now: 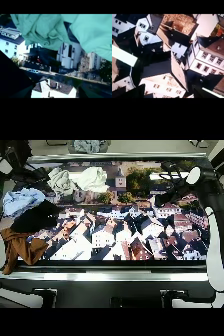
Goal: Fold the shirts.
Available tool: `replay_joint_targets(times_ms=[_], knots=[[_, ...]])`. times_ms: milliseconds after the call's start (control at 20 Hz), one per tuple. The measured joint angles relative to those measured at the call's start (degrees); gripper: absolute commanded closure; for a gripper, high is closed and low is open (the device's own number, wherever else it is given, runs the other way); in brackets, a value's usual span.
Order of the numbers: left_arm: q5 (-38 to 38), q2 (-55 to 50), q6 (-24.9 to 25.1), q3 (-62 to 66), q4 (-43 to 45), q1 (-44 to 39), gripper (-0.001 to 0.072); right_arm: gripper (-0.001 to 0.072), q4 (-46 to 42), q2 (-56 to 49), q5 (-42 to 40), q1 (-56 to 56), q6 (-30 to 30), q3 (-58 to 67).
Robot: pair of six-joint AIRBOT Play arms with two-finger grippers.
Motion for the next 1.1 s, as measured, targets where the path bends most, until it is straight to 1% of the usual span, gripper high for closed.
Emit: replay_joint_targets(times_ms=[100, 200, 400, 850, 1100], knots=[[-0.11, -2.32, -2.78, 1.03, -1.22, 2.4, 0.0026, 0.0038, 0.02, -0.02, 1.14, 0.0, -0.55, 0.0], [2.1, -4.48, -5.01, 0.96, -3.52, 3.89, 0.0026, 0.0038, 0.07, -0.15, 1.68, 0.0, -0.83, 0.0], [11.78, -9.84, -7.1, 0.76, -9.46, 4.48, 0.0026, 0.0039, 0.83, -0.87, 2.56, 0.0, -1.14, -0.09], [32.46, -22.53, -13.86, 0.72, -14.51, 5.11, 0.0027, 0.0039, 4.17, -3.26, 4.44, 0.0, -1.22, -0.28], [39.39, -26.71, -16.31, 0.7, -17.62, 5.25, 0.0029, 0.004, 5.68, -3.63, 4.92, 1.03, -1.2, -0.28]])
